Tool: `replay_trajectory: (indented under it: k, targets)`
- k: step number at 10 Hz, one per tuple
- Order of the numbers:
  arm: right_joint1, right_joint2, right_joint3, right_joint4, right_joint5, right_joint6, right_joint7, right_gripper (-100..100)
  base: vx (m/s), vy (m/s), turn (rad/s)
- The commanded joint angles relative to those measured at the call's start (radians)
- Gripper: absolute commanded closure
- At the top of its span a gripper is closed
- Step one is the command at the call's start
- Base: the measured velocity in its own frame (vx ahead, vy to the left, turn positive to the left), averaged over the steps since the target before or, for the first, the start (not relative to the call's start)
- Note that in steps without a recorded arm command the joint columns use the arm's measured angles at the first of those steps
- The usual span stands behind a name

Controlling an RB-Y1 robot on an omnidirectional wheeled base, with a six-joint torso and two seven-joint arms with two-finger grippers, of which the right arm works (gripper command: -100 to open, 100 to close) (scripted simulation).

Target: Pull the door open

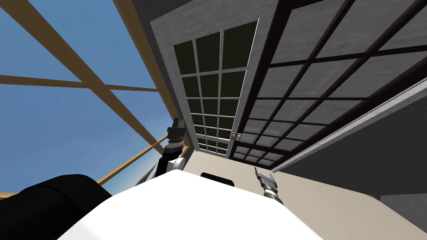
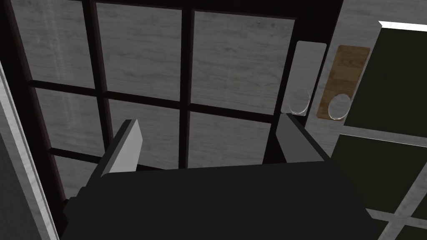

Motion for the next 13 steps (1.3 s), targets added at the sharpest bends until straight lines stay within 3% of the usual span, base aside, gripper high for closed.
replay_trajectory:
  k: [1,7,9,10,11,13]
  targets:
    - [-0.018,0.021,0.010,-0.017,-0.010,-0.003,0.011,-100,0.191,-0.047,0.162]
    - [-0.104,0.070,0.045,-0.052,-0.020,-0.010,0.025,-100,0.184,-0.039,0.109]
    - [-0.104,0.070,0.045,-0.052,-0.020,-0.010,0.025,-100,0.105,-0.014,0.036]
    - [-0.133,0.084,0.056,-0.065,-0.019,-0.013,0.027,-100,0.103,0.010,0.105]
    - [-0.141,0.087,0.059,-0.068,-0.019,-0.013,0.027,-100,0.170,0.010,0.128]
    - [-0.141,0.087,0.059,-0.068,-0.019,-0.013,0.027,-100,0.109,-0.020,0.008]
